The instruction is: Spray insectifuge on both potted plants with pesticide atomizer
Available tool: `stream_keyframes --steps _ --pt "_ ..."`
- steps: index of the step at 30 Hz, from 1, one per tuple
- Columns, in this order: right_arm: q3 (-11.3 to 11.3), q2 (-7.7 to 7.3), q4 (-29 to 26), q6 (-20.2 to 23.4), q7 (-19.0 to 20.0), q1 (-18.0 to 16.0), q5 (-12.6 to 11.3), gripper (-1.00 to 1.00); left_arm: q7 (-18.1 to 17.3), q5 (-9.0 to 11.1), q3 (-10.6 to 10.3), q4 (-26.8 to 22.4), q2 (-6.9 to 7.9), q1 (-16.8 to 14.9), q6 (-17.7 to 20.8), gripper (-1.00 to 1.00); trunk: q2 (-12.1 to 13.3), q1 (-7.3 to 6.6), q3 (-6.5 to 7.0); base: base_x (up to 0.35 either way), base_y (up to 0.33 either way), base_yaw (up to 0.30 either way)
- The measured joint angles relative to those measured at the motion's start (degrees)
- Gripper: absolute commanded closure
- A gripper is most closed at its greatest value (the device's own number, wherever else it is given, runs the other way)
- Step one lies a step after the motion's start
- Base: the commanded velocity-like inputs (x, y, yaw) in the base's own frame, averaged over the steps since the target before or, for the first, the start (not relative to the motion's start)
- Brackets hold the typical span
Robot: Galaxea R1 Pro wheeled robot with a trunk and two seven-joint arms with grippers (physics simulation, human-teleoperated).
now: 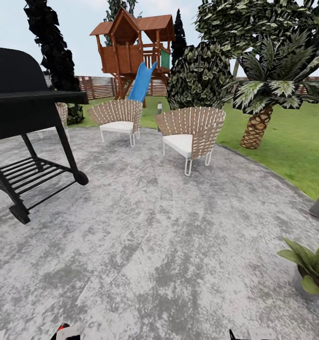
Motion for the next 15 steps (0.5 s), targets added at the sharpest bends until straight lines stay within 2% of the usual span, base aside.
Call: stream_keyframes --steps 8,15 --pt "0.00 0.00 -0.01 0.00 0.00 0.00 0.00 -1.00 0.00 0.00 0.00 0.00 0.02 0.01 0.00 1.00 0.00 0.00 0.00 0.336 0.014 -0.268" --pt "0.01 0.00 0.03 0.00 0.00 0.00 0.00 -1.00 0.01 0.00 0.00 -0.01 0.03 0.01 0.00 1.00 0.00 0.00 0.00 0.336 0.093 -0.268"
